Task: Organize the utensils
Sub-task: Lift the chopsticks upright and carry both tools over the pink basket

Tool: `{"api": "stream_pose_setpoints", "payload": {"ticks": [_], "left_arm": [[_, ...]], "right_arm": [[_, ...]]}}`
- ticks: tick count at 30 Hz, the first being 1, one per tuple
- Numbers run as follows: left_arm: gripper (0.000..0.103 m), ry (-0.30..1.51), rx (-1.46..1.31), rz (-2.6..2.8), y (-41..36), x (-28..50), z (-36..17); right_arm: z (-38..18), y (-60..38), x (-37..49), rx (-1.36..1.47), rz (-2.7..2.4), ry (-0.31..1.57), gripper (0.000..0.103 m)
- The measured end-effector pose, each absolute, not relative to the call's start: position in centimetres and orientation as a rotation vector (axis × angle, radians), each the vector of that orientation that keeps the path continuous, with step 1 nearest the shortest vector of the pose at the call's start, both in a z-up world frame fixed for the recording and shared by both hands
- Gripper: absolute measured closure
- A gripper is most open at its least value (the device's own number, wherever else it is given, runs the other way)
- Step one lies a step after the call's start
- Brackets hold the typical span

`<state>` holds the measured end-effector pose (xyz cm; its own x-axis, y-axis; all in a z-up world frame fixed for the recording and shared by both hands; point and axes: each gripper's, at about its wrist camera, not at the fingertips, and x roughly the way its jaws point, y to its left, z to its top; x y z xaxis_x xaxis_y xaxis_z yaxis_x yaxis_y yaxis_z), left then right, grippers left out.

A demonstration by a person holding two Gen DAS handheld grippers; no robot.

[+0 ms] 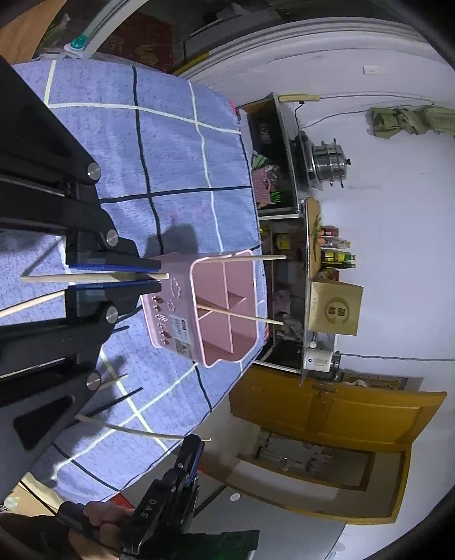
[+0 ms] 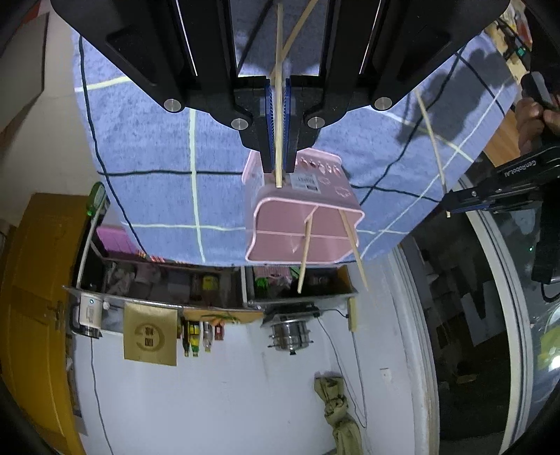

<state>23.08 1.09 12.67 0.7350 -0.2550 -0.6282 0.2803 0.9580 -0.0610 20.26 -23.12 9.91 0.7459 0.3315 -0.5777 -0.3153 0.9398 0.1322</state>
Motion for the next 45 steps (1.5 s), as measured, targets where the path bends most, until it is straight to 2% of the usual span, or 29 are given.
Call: {"api": "stream_pose_setpoints", "payload": {"ticks": [25,45], "left_arm": [[0.099,0.649,0.019,-0.333,0.4,23.5,15.8],[0.099,0.528,-0.014,-0.340,-0.7,30.0,23.7]], "right_arm": [[13.4,-21.9,19.9,0.044,0.413,0.533,0.099],[18.6,-19.5,25.5,0.109,0.461,0.351,0.099]]}}
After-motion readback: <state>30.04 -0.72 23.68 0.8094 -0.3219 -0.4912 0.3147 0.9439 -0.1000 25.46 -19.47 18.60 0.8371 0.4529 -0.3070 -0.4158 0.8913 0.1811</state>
